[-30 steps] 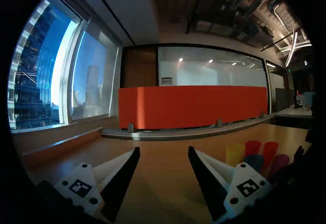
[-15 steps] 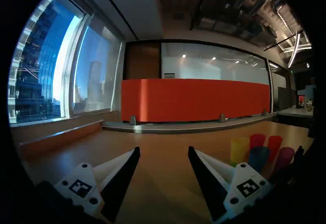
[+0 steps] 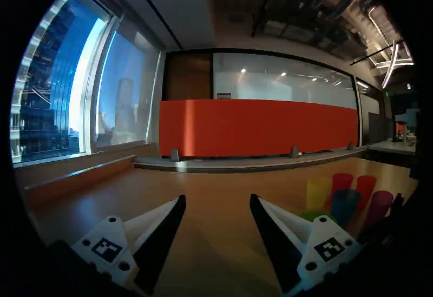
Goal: Pour water
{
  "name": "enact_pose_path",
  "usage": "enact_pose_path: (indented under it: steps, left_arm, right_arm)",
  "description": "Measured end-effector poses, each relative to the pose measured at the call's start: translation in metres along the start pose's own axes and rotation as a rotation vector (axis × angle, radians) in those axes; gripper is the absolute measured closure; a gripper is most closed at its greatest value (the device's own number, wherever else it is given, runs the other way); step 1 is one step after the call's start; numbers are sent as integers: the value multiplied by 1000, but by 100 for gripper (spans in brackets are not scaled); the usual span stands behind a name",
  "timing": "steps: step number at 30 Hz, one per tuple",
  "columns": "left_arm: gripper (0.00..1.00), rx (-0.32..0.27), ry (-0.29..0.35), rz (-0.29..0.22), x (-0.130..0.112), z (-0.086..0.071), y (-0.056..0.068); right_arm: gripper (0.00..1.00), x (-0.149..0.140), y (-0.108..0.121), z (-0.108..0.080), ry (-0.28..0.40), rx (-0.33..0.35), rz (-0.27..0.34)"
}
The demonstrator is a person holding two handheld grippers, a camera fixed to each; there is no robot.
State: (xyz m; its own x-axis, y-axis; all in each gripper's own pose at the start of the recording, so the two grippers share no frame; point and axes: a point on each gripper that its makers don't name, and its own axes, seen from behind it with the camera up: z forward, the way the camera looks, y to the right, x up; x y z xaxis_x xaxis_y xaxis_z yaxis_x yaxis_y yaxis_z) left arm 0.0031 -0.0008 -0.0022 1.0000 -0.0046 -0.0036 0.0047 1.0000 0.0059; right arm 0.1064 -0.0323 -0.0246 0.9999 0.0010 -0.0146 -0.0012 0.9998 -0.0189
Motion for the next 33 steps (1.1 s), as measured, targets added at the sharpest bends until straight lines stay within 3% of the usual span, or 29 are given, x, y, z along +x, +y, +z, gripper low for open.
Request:
enact_pose_path:
  steps: [15,26,33]
  left_arm:
    - [13,-6,-4,3,-3,2,1]
    - [13,-5,-3,4,-3,2,1]
    - [13,-5,-3,4,-3,2,0]
  right_arm:
    - [0,2,-1,0,11,12,-4]
    - [0,-1,6,-8,45,12,-52]
    - [0,-8,12,-5,65,29,-41]
